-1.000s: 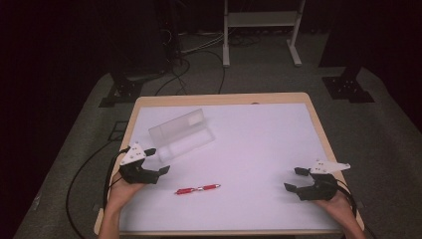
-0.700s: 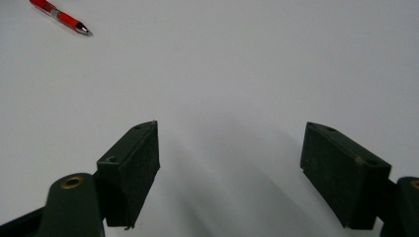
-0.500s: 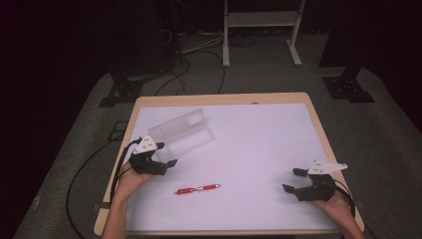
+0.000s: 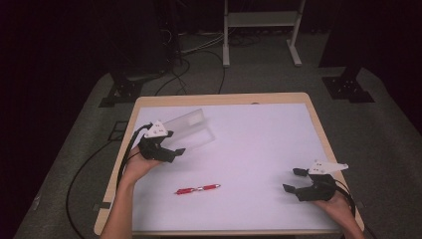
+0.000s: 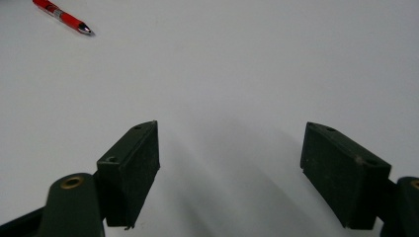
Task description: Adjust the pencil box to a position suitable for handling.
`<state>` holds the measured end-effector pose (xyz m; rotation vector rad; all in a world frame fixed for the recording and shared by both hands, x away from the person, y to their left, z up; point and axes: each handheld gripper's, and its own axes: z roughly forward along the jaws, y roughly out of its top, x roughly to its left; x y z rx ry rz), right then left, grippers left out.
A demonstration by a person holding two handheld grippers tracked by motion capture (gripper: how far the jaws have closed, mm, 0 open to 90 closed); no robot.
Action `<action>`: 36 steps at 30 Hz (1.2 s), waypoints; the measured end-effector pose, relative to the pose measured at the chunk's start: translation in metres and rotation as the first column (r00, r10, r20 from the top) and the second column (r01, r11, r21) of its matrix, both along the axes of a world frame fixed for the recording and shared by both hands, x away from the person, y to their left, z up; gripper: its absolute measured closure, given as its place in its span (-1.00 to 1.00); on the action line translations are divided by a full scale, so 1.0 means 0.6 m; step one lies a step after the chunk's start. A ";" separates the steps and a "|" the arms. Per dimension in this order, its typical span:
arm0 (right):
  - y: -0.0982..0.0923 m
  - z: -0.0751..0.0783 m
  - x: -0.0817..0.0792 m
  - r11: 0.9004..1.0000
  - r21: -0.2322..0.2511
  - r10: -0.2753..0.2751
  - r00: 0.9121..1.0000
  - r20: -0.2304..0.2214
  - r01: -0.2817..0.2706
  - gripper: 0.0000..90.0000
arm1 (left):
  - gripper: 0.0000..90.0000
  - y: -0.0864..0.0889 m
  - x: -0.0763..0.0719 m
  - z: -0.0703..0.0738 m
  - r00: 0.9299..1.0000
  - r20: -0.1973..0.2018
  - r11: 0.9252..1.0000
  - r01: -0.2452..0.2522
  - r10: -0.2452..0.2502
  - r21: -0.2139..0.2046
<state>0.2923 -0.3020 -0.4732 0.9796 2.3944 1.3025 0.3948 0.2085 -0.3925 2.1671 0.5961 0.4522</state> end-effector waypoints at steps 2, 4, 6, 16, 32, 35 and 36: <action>0.000 0.000 0.000 1.000 0.002 0.000 1.000 -0.001 0.000 -0.50 | -0.60 -0.006 0.004 0.004 1.000 0.000 1.000 0.004 -0.004 0.010; 0.000 0.000 0.000 1.000 0.000 0.002 1.000 -0.001 -0.002 -0.50 | -0.60 -0.010 0.009 0.008 1.000 -0.003 1.000 0.011 -0.011 0.006; 0.000 0.000 -0.001 1.000 0.003 0.002 1.000 -0.001 -0.002 -0.50 | -0.60 -0.013 0.015 0.010 1.000 -0.005 1.000 0.013 -0.013 0.014; 0.003 0.000 -0.001 1.000 -0.001 0.012 1.000 -0.001 -0.012 -0.50 | -0.63 -0.021 0.044 -0.018 0.999 -0.050 0.999 0.001 0.001 0.038; 0.004 0.000 -0.002 1.000 0.001 0.026 1.000 -0.006 -0.026 -0.50 | -0.10 -0.044 0.073 -0.084 0.989 -0.144 0.992 0.037 -0.018 0.124; 0.003 0.000 -0.001 1.000 0.004 0.025 1.000 -0.007 -0.025 -0.50 | 0.08 -0.047 0.074 -0.091 0.988 -0.150 0.991 0.043 -0.024 0.127; 0.003 0.000 -0.001 1.000 0.004 0.025 1.000 -0.007 -0.025 -0.50 | 0.13 -0.048 0.075 -0.093 0.987 -0.156 0.990 0.046 -0.026 0.131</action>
